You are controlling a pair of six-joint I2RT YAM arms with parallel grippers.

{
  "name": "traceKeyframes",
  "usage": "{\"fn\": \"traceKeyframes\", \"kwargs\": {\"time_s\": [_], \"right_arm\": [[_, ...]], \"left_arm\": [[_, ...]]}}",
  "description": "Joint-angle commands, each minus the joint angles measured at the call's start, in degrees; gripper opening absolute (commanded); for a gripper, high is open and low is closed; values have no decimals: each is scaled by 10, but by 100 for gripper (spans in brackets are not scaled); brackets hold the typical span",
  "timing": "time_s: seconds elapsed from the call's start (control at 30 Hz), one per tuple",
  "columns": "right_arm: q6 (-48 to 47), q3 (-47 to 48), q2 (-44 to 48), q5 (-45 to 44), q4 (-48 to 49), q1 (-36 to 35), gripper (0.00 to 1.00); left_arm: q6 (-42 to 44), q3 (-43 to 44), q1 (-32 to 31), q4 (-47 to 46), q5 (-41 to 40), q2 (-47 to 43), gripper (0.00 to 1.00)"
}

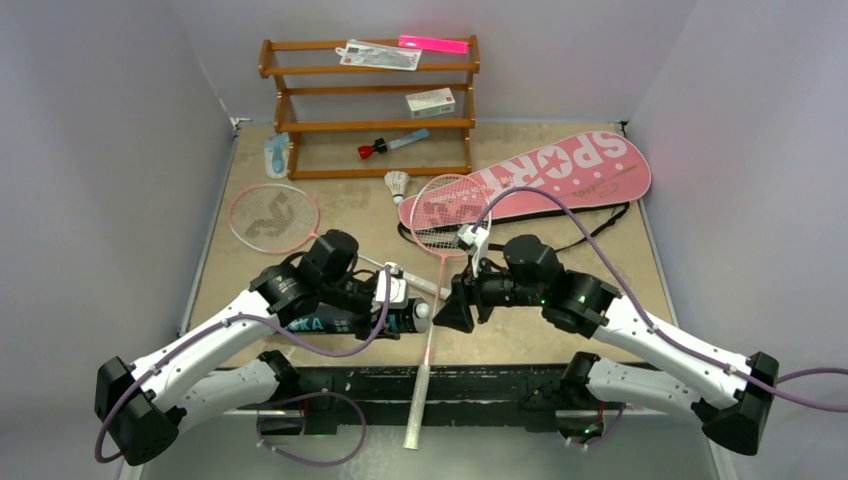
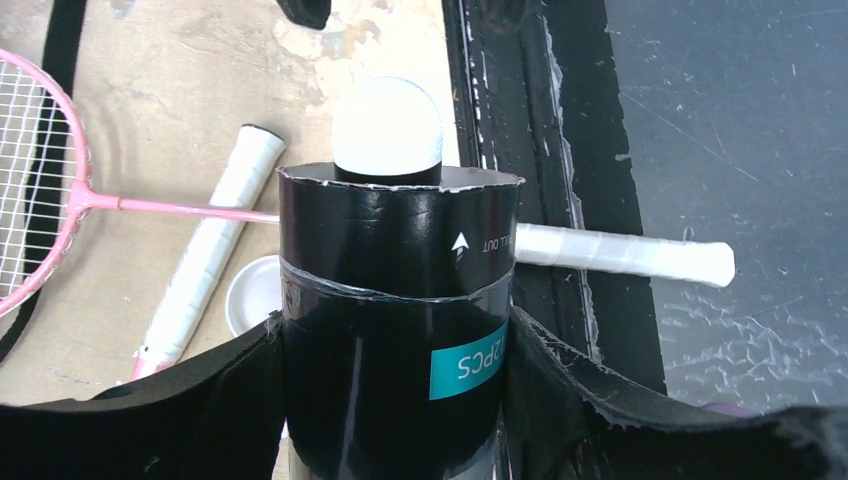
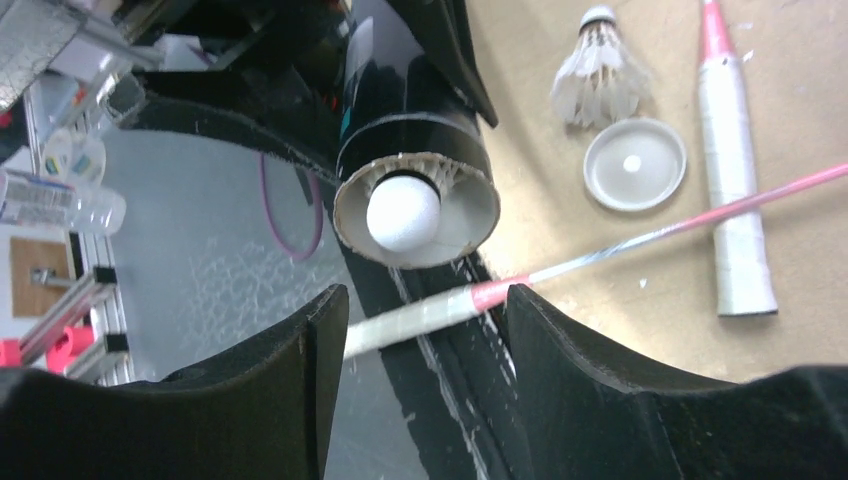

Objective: Pack up the badminton gear
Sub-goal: Place the shuttlecock at the shuttle tube.

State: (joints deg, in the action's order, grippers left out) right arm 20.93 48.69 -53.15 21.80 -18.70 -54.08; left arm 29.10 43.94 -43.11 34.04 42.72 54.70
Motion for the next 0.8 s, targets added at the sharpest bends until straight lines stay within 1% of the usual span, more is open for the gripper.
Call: {"fn": "traceKeyframes", "kwargs": {"time_s": [0.0,0.1,0.27,0.4,0.5,0.6,0.77], "right_arm": [[48,-38,27,-49,133,-2,61],[52,-58,32,-59,172,-1,56],[54,-56,2,-22,211,-1,52],[52,-46,-17,-13,208,-1,47],[52,-46,-21,-11,204,-1,38],[52,-47,-22,-6,198,-1,32],[60,-59,-14,10,204,-1,28]], "left_arm": [[-26,18,7,-41,-5,-12,39],[-23,21,9,-38,-3,-9,39],[-21,20,11,-37,1,-8,39],[-17,22,12,-32,4,-10,39],[-15,22,13,-32,6,-11,39],[-15,21,14,-34,6,-14,39],[-15,23,16,-34,9,-14,39]]}}
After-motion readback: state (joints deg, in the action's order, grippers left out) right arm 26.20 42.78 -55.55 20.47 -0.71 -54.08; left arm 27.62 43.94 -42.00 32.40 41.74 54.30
